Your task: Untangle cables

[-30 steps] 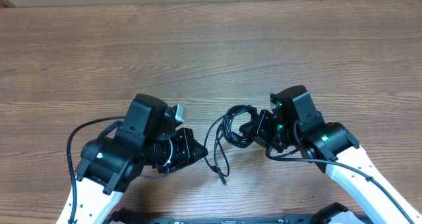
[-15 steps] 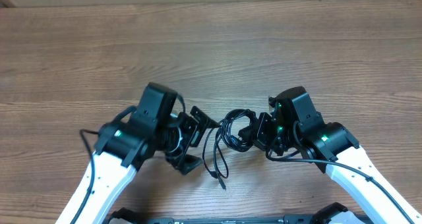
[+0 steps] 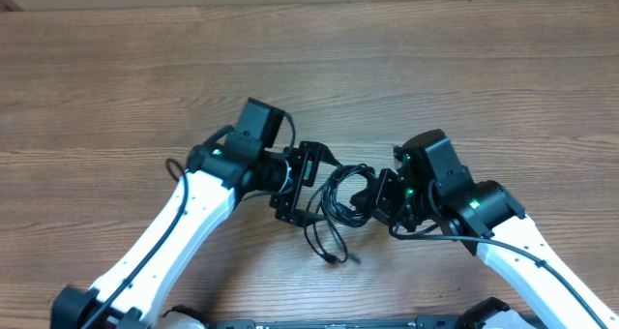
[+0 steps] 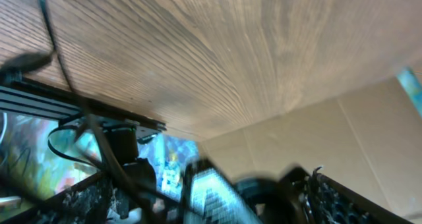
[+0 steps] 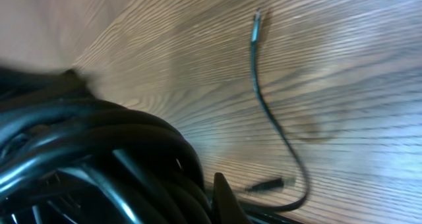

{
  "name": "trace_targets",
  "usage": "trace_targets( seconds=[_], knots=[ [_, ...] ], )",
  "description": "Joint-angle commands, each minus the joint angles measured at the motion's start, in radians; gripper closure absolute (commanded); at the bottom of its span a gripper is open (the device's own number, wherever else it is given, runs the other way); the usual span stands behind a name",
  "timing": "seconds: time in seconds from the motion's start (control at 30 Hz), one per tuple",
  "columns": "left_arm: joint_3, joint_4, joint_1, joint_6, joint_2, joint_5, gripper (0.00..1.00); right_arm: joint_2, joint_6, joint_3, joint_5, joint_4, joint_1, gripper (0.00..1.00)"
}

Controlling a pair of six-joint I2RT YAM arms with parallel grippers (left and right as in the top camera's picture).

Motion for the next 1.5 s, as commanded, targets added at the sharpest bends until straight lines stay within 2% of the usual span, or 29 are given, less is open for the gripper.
trace_targets(
  seconds=[0.0, 0.07, 0.1, 0.13, 0.17, 0.23, 0.27, 0.37, 0.43, 0.5, 0.53, 0.6, 0.67, 0.73, 0.83, 1.0, 1.23, 1.37, 1.47],
  knots=[
    [-0.002, 0.006, -0.026, -0.024, 0.057, 0.011, 0.06, -0.025, -0.027, 0.027, -0.035, 0.033, 0.022, 0.96],
    [-0.002, 0.006, -0.025, -0.024, 0.078, 0.002, 0.06, -0.041, -0.037, 0.027, -0.04, 0.039, 0.022, 0.96],
    [-0.002, 0.007, -0.022, -0.024, 0.089, -0.006, 0.09, -0.053, -0.038, 0.027, -0.04, 0.039, 0.022, 0.96],
    [-0.002, 0.007, -0.017, -0.024, 0.097, -0.017, 0.21, -0.065, -0.041, 0.027, -0.04, 0.035, 0.022, 0.96],
    [-0.002, 0.008, -0.01, -0.018, 0.101, -0.029, 0.28, -0.078, -0.057, 0.027, -0.046, 0.034, 0.022, 0.96],
    [-0.002, 0.021, 0.02, 0.028, 0.101, -0.056, 0.38, -0.104, -0.087, 0.027, -0.064, 0.022, 0.022, 0.96],
    [-0.002, 0.048, 0.041, 0.077, 0.101, -0.056, 0.43, -0.121, -0.095, 0.027, -0.067, 0.006, 0.022, 0.96],
    [-0.002, 0.179, 0.106, 0.211, 0.1, 0.013, 0.71, -0.162, -0.13, 0.027, -0.066, -0.04, 0.022, 0.96],
    [-0.002, 0.289, 0.146, 0.266, 0.1, 0.081, 0.77, -0.18, -0.145, 0.027, -0.066, -0.058, 0.022, 0.96],
    [-0.002, 0.41, 0.182, 0.32, 0.1, 0.143, 0.79, -0.192, -0.159, 0.027, -0.067, -0.065, 0.022, 0.96],
    [-0.002, 0.472, 0.198, 0.348, 0.1, 0.175, 0.79, -0.194, -0.162, 0.027, -0.066, -0.066, 0.022, 0.96],
    [-0.002, 0.583, 0.225, 0.388, 0.1, 0.253, 0.62, -0.195, -0.163, 0.027, -0.066, -0.064, 0.022, 0.96],
    [-0.002, 0.671, 0.245, 0.399, 0.1, 0.333, 0.29, -0.195, -0.163, 0.027, -0.066, -0.058, 0.022, 0.96],
    [-0.002, 0.748, 0.264, 0.4, 0.1, 0.402, 0.02, -0.195, -0.174, 0.027, -0.066, -0.046, 0.022, 0.96],
    [-0.002, 0.902, 0.298, 0.399, 0.098, 0.515, 0.0, -0.196, -0.22, 0.027, -0.066, -0.033, 0.022, 0.96],
    [-0.002, 1.064, 0.34, 0.399, 0.056, 0.588, 0.0, -0.196, -0.226, 0.027, -0.026, -0.033, 0.022, 0.96],
    [-0.002, 1.089, 0.351, 0.405, -0.076, 0.566, 0.0, -0.196, -0.222, 0.027, 0.085, -0.024, 0.021, 0.96],
    [-0.002, 1.089, 0.362, 0.415, -0.149, 0.568, 0.0, -0.196, -0.221, 0.032, 0.252, -0.045, 0.013, 0.96],
    [-0.002, 1.088, 0.391, 0.444, -0.184, 0.585, 0.0, -0.196, -0.201, 0.055, 0.384, -0.127, -0.027, 0.96]
  ],
)
